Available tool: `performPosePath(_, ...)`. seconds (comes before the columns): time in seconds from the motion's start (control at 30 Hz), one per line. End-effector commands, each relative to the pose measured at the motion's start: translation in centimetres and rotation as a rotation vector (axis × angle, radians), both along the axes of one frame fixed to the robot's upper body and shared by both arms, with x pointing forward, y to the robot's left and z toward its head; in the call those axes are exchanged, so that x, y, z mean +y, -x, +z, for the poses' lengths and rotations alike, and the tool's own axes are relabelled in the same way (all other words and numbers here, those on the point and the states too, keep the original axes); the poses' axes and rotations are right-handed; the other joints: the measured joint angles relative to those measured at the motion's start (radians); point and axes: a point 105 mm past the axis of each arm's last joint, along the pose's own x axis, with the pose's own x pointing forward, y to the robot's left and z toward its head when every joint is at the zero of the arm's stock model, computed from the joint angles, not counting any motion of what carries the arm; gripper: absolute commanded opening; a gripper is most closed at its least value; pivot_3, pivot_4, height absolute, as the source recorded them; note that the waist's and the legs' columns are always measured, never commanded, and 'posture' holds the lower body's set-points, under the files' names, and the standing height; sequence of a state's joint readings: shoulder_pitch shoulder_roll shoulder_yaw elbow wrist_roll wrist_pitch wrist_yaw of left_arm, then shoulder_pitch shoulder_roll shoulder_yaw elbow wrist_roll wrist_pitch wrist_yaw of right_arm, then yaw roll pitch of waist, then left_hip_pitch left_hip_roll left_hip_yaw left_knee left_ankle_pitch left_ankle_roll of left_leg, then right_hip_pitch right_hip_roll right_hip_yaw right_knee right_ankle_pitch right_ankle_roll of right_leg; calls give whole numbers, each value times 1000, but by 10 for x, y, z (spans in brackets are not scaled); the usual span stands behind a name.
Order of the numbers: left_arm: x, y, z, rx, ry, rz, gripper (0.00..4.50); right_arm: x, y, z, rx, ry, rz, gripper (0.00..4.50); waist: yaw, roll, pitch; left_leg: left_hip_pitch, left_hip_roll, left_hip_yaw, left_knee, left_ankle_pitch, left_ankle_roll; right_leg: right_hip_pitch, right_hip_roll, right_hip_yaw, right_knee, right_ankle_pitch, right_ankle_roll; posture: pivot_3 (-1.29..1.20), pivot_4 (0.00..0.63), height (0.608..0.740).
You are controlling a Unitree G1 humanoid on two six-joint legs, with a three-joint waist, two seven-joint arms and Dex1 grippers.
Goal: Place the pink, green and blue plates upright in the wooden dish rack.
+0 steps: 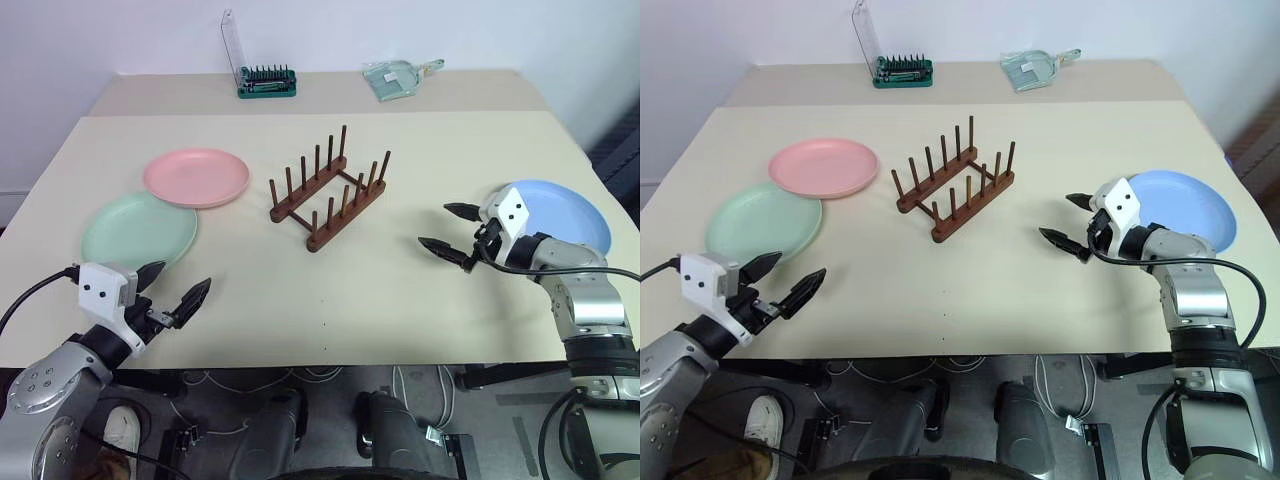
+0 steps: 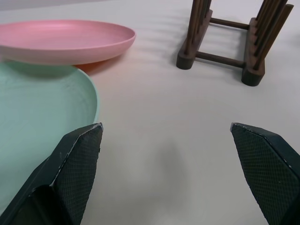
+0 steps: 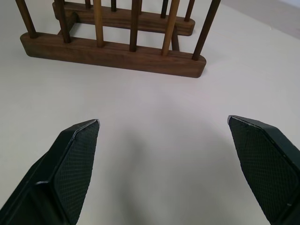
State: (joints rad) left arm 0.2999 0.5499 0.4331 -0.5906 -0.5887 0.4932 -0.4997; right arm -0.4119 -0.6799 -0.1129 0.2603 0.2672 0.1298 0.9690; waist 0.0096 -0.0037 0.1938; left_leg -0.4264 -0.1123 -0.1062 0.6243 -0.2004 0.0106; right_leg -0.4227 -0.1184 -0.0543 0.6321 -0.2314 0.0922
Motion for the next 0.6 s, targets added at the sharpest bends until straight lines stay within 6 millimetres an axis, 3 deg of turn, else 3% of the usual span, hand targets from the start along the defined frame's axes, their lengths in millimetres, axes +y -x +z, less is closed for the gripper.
performPosePath(0.03, -2, 1, 7, -35, -13, -9, 4500, -1, 1, 9, -42, 4, 8, 4480, 2, 0, 0, 0, 0, 0, 0, 0, 0, 0, 0, 0, -1, 0, 0, 0, 150, 740)
performPosePath(0.47, -13, -3, 1, -17, -7, -55, 4500, -2, 8, 8, -41, 8, 12, 4480, 3, 0, 0, 0, 0, 1, 1, 0, 0, 2, 0, 1, -2, 0, -1, 0, 150, 740)
performPosePath(0.6, -28, -5, -9, 26, -22, -133, 4500, 10, 18, 3, -29, -7, 40, 4480, 3, 0, 0, 0, 0, 1, 1, 0, 0, 1, 0, 1, -2, 0, -1, 0, 150, 740)
